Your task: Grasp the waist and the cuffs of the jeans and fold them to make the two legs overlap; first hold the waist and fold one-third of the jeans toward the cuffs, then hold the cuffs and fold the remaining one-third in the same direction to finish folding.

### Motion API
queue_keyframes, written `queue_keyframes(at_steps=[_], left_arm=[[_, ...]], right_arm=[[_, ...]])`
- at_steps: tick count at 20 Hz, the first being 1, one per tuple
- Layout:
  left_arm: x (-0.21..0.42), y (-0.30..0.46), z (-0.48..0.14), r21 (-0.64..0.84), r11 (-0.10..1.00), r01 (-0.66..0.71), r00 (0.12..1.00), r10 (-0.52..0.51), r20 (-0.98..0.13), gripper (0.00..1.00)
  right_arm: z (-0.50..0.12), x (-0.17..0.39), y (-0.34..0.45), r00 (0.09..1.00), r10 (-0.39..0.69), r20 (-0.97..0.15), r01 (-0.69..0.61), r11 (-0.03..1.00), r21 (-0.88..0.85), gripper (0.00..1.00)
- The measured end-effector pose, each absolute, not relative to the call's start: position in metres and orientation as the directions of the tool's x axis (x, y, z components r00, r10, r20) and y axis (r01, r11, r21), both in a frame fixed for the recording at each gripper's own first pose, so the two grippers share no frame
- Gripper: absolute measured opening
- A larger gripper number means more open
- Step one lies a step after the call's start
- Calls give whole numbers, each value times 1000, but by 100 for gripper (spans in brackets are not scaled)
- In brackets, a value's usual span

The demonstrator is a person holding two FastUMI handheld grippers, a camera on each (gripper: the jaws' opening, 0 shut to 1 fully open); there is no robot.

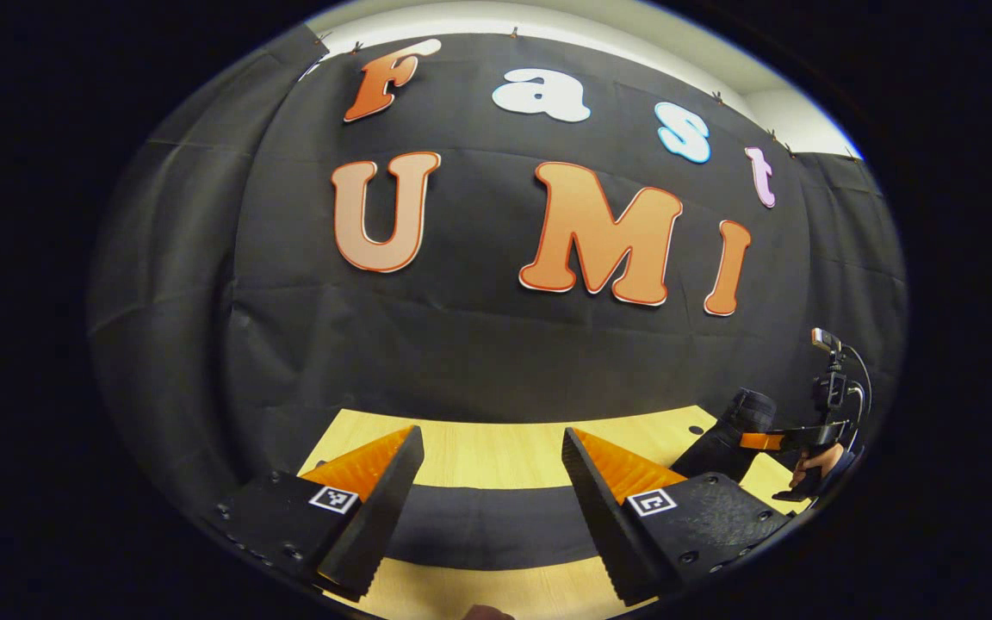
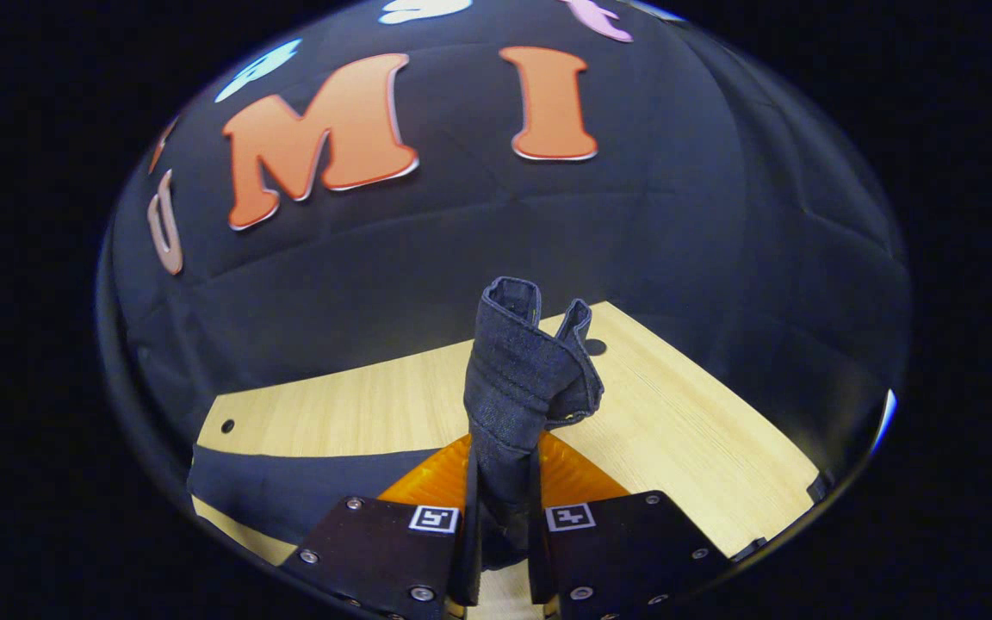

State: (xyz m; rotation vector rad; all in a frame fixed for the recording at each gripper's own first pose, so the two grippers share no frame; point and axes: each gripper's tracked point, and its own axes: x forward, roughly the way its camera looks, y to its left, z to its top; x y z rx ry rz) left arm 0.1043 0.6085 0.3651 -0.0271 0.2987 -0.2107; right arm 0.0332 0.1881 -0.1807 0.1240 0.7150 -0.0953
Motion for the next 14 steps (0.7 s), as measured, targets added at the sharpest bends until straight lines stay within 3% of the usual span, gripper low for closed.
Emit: queue_keyframes(at_steps=[9,14], left_arm=[[111,671,350,-80,992,98,938,-119,-325,97],[107,714,340,-93,996,20,932,-52,-358,97]], right_arm=[[-187,32,194,740,65,-669,-80,997,8,22],[-209,15,190,645,87,-759,-178,983,-39,23]])
